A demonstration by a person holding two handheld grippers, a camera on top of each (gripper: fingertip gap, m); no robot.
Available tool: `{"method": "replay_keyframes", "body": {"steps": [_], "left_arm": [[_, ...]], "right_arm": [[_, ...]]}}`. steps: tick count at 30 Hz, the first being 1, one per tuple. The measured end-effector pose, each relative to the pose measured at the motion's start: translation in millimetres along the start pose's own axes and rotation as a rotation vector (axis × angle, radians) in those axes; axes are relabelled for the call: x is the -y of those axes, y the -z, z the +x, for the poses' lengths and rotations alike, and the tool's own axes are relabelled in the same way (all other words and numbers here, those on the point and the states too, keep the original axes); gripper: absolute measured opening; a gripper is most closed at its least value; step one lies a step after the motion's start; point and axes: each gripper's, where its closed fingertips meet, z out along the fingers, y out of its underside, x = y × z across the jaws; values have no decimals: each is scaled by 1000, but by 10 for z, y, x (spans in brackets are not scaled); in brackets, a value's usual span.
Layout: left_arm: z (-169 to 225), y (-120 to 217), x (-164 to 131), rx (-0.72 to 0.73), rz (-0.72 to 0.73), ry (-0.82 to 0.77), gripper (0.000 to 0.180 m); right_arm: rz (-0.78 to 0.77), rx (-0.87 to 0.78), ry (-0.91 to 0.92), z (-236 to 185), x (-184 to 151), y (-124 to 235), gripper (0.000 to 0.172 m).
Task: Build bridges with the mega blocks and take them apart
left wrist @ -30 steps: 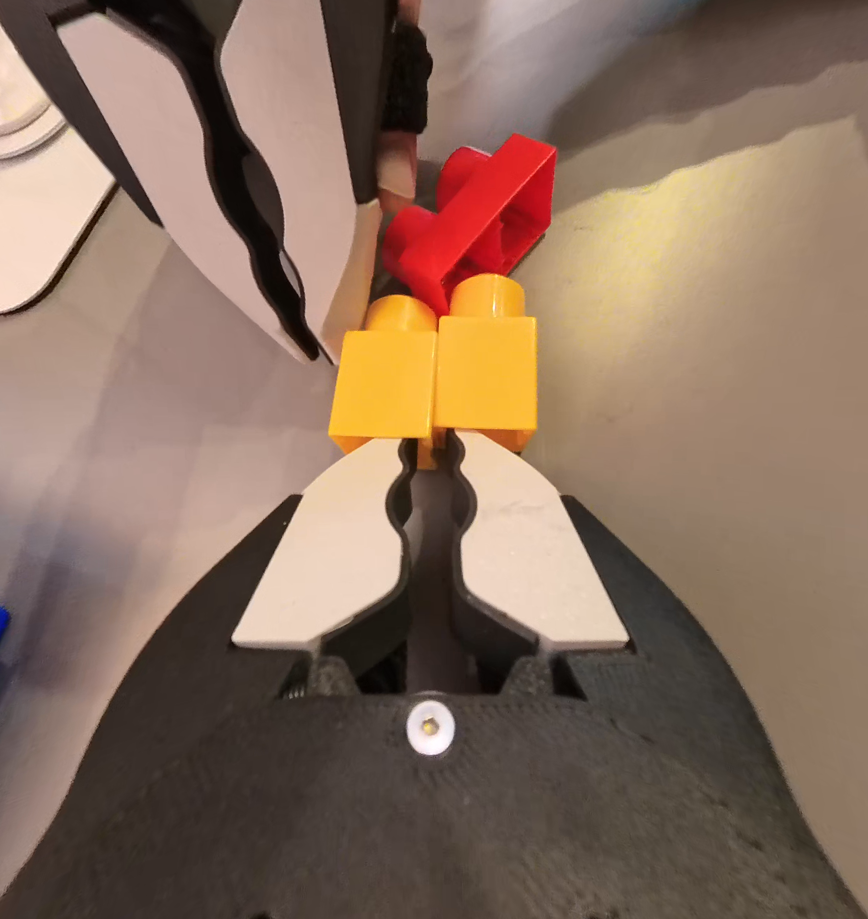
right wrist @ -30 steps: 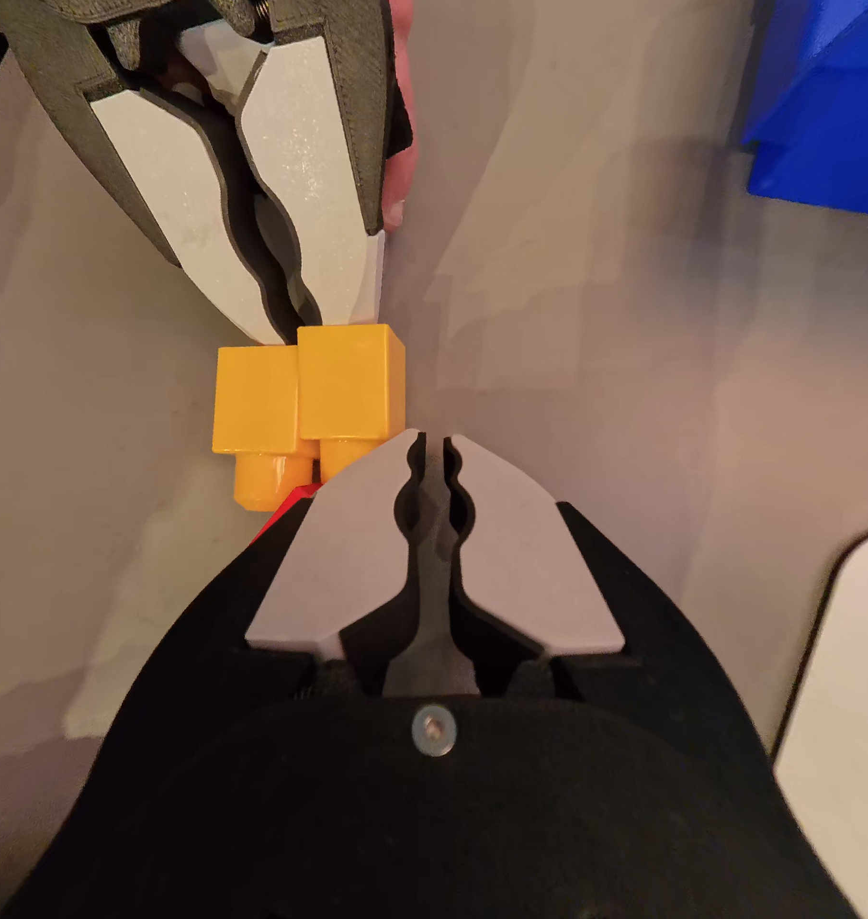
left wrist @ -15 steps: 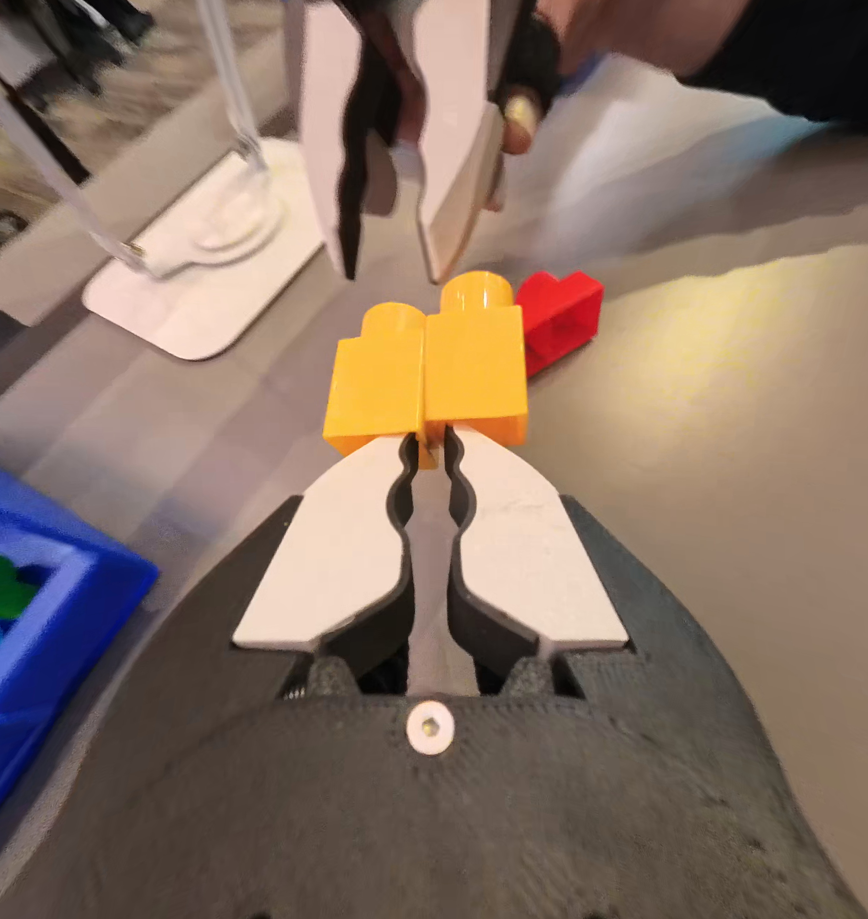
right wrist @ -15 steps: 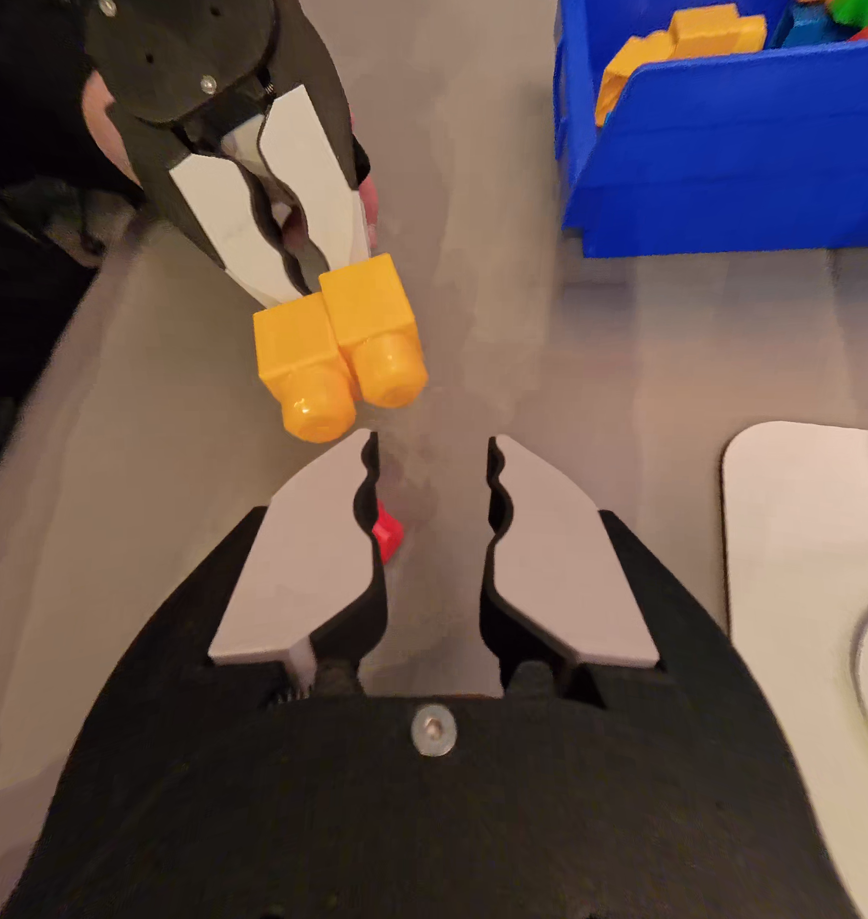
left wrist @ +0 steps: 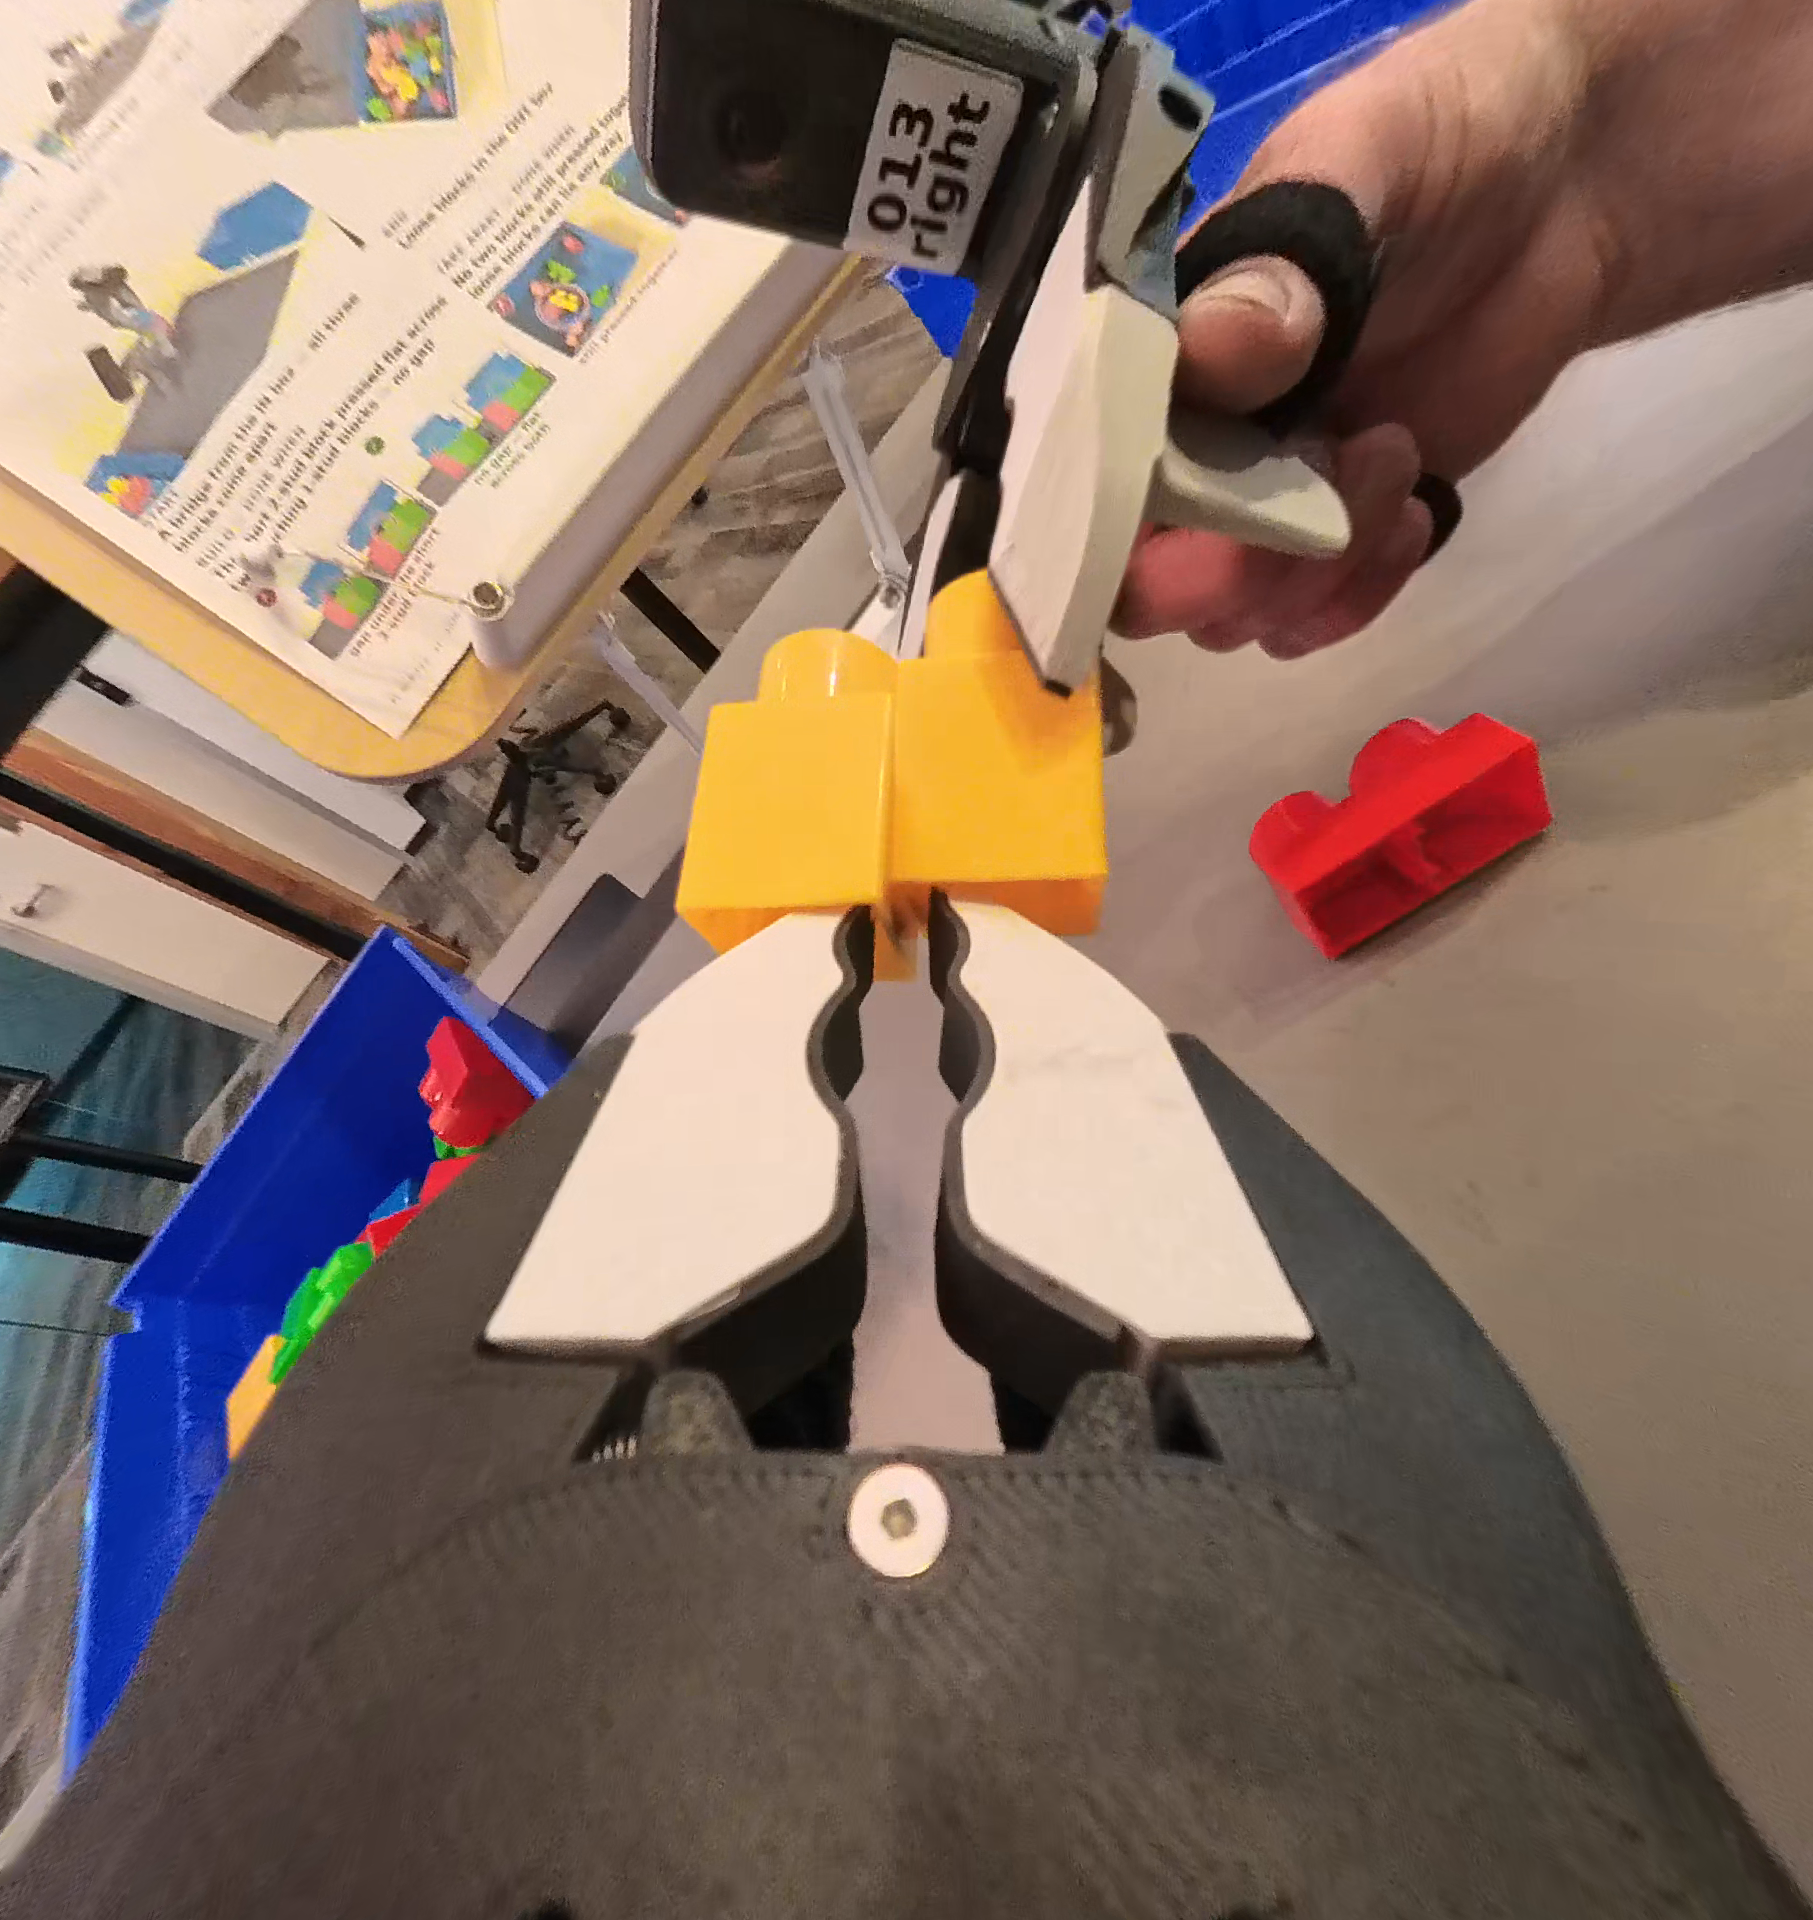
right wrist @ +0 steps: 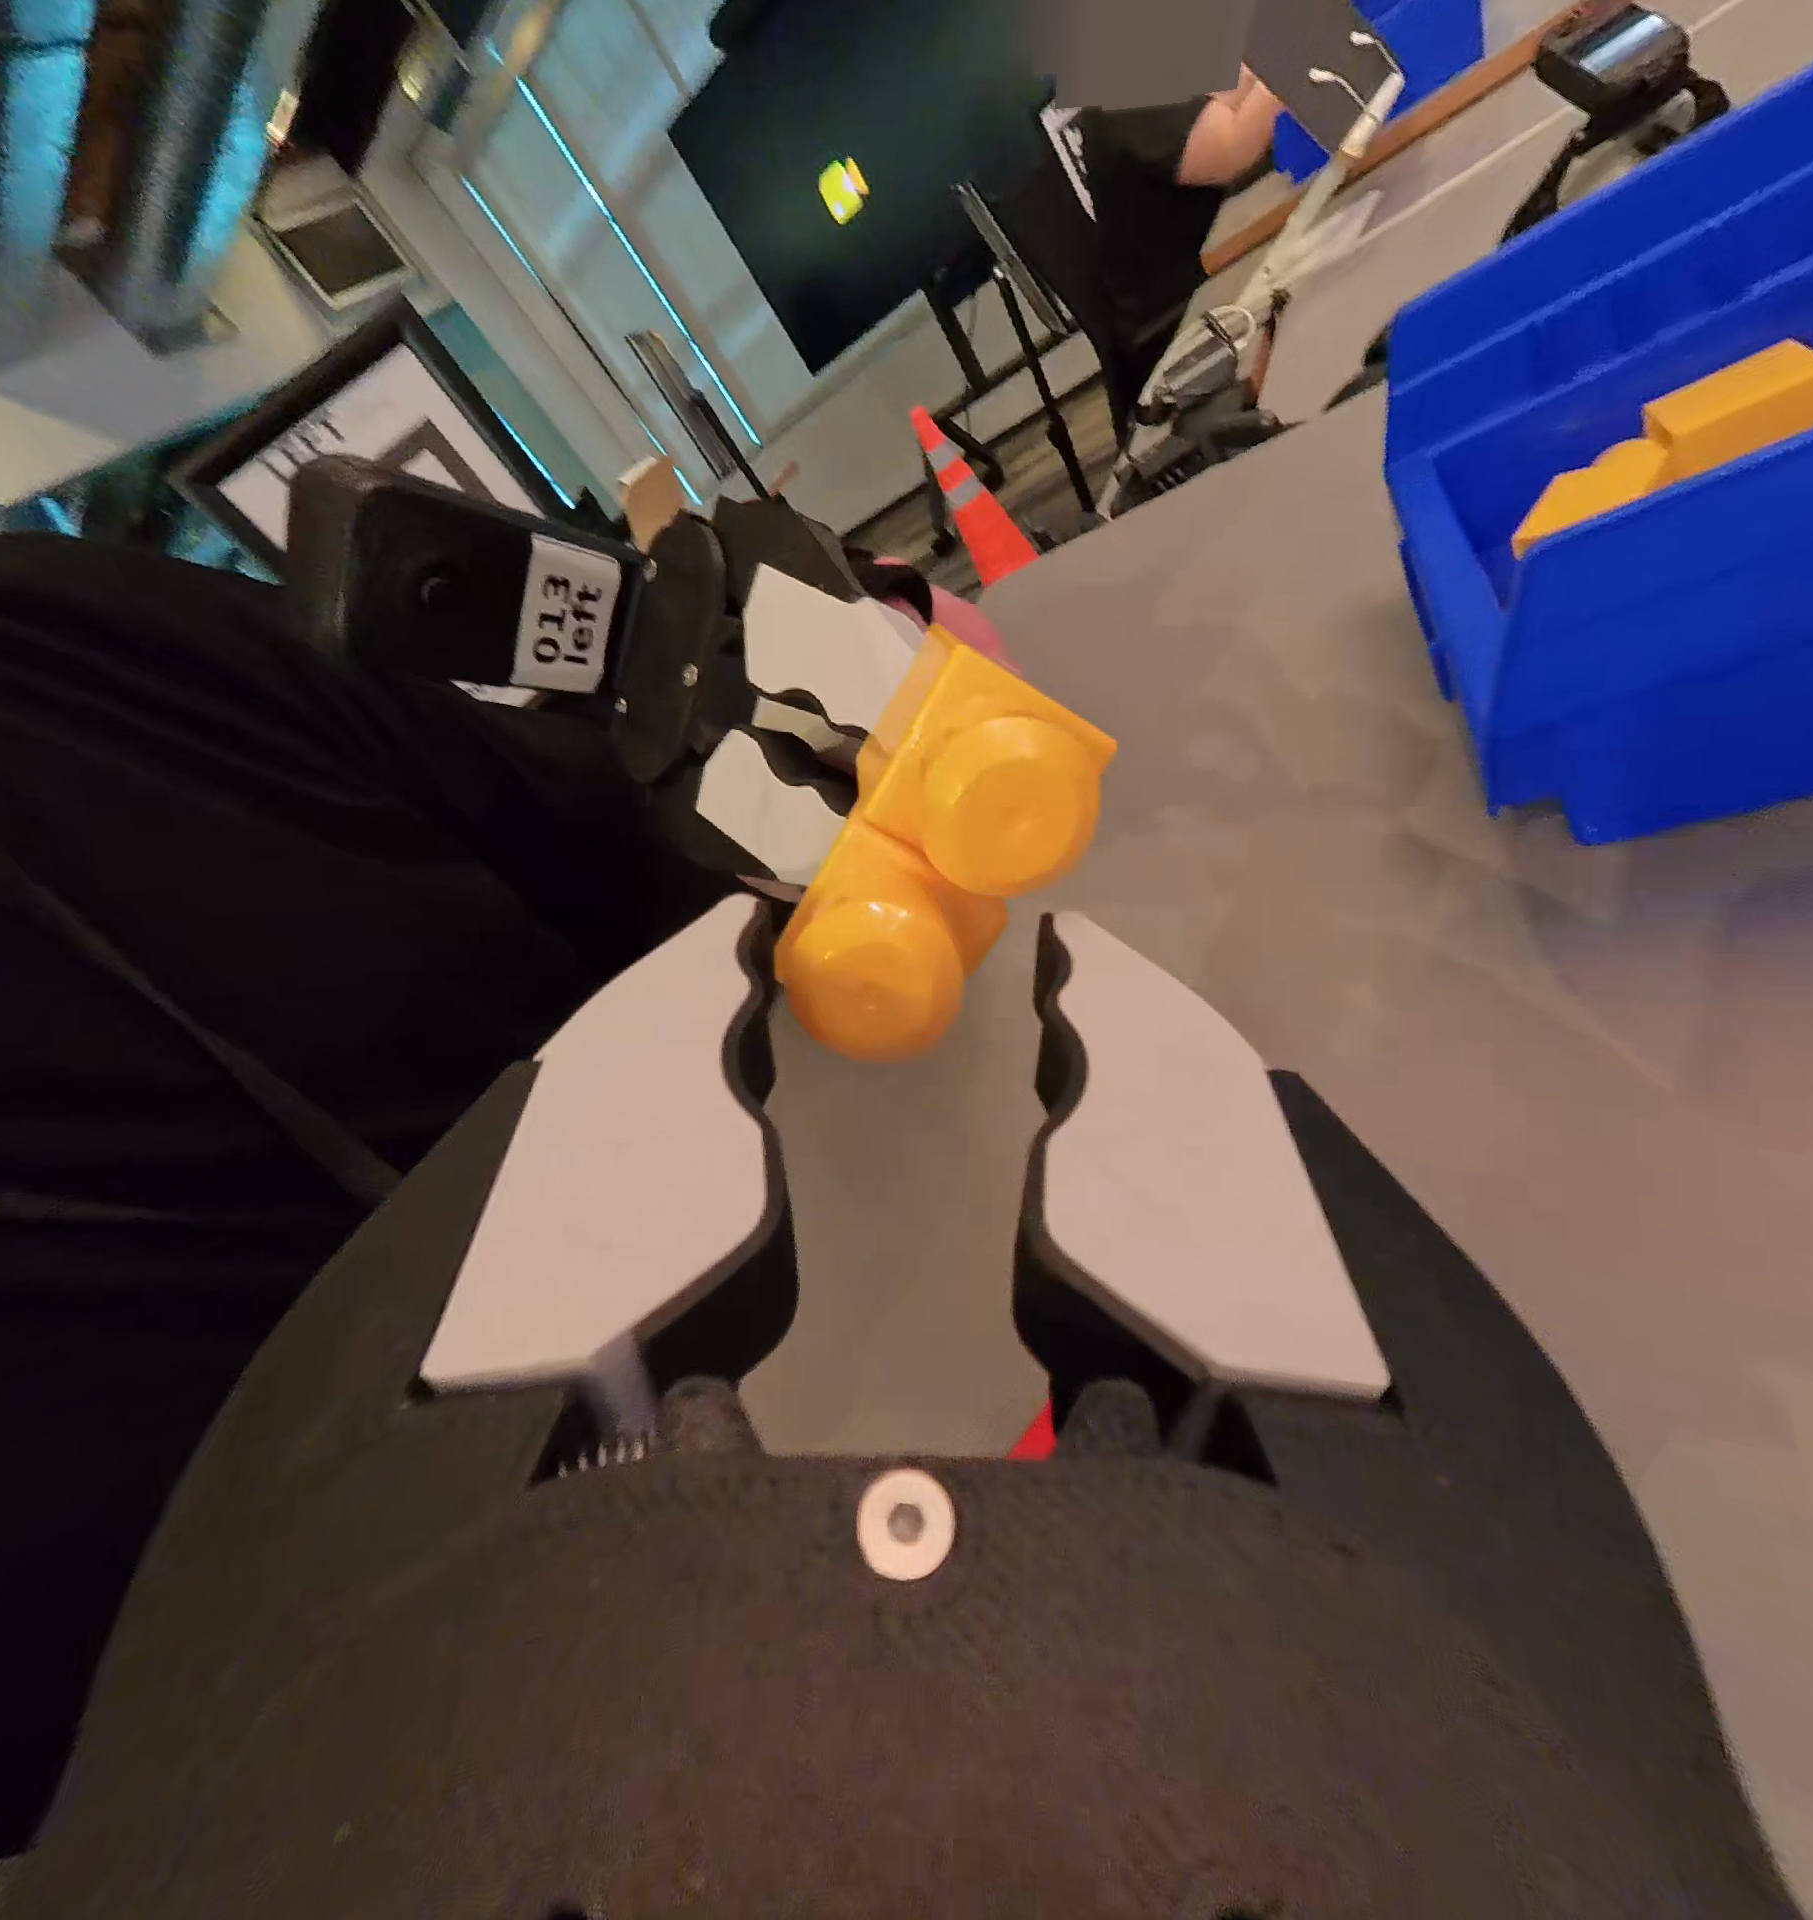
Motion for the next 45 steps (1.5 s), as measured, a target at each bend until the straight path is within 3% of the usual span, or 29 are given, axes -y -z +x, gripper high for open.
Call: {"method": "replay_keyframes", "body": {"steps": [1,12,28,45], "left_arm": [[-14,0,11,9,1,-5,10],[-63,114,254,50,116,-58,10],[-17,213,397,41,198,-150,9],[64,241,463,-18,252,-123,6]], "right_arm": [[18,24,-5,-32,23,-10,42],[101,193,-22,-208,121,33,39],[68,272,-10,-336,107,30,39],[107,365,-12,-404,129,59,38]]}}
